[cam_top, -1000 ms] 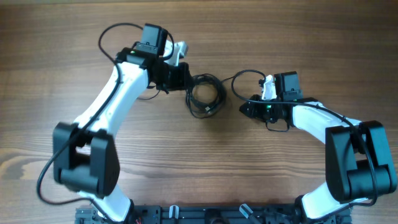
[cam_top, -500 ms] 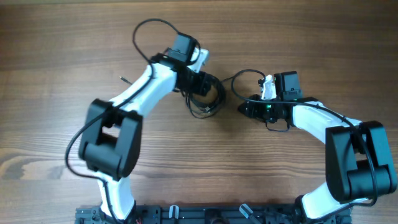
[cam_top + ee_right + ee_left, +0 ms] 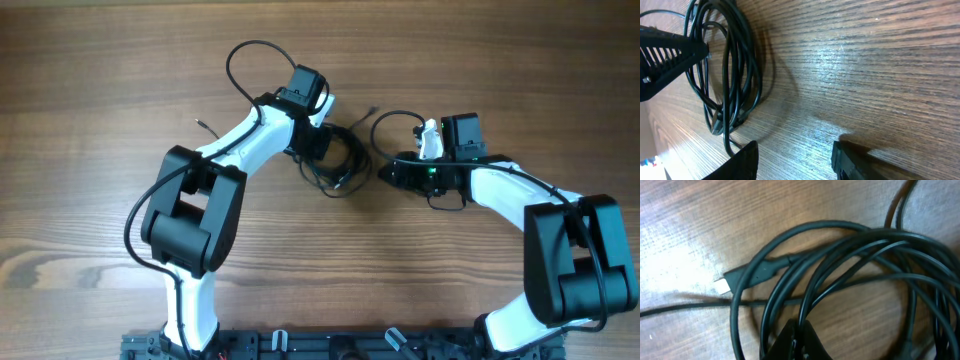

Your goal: Untangle cables

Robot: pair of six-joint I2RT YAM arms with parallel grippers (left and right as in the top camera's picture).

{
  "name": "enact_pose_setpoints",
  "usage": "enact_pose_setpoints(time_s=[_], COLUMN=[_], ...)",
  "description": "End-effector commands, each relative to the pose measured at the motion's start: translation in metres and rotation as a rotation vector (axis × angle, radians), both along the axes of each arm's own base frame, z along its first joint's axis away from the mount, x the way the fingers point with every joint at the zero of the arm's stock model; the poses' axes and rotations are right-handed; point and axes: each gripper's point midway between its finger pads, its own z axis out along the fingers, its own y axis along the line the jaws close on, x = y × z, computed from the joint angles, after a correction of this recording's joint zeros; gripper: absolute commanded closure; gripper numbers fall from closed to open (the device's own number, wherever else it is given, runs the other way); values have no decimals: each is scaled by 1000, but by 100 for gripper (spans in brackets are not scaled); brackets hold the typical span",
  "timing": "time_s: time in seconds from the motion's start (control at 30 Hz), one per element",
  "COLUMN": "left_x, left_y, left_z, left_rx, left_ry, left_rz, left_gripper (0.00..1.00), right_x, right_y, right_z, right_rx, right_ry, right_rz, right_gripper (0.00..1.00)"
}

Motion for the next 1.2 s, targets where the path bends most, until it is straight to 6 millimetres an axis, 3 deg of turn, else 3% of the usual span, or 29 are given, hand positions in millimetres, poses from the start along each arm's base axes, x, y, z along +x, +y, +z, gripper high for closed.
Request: enact_pose_setpoints(time_s=[0.0,0.17,0.27,0.43,0.57,0.7,0.8,0.87,0.93,1.17], left_x=[3,8,-7,-28,-23,-22,-37,-41,-56,-84], left_y=[-1,-6,-26,-53,-41,-27,-39,-38,-47,-66], left_z=[45,140,165,178,178,178,199,209,221,227], left_rx=[-39,-184,-321,-477,-490,-565,-742,-808,-874,-907], left_ry=[-76,-243,-224,-152,-133,-13,79,90,80,26], left_rz=[16,97,30,-105,-64,123,28,-31,-177,-422], left_gripper=[96,96,96,96,96,96,96,96,96,96], right_x=[-10,12,9,13,12,12,14,14,14,4], right_y=[15,41,44,41,39,33,27,27,27,37], right_z=[13,122,138,134,130,117,108,108,107,103], right_rx=[72,267,304,270,258,216,182,202,227,228], right_ry=[-63,-328,-359,-371,-352,-310,-256,-207,-146,-100], right_rz=[144,222,236,224,214,178,115,69,12,24], right_gripper=[49,44,44,43,43,48,48,40,38,44])
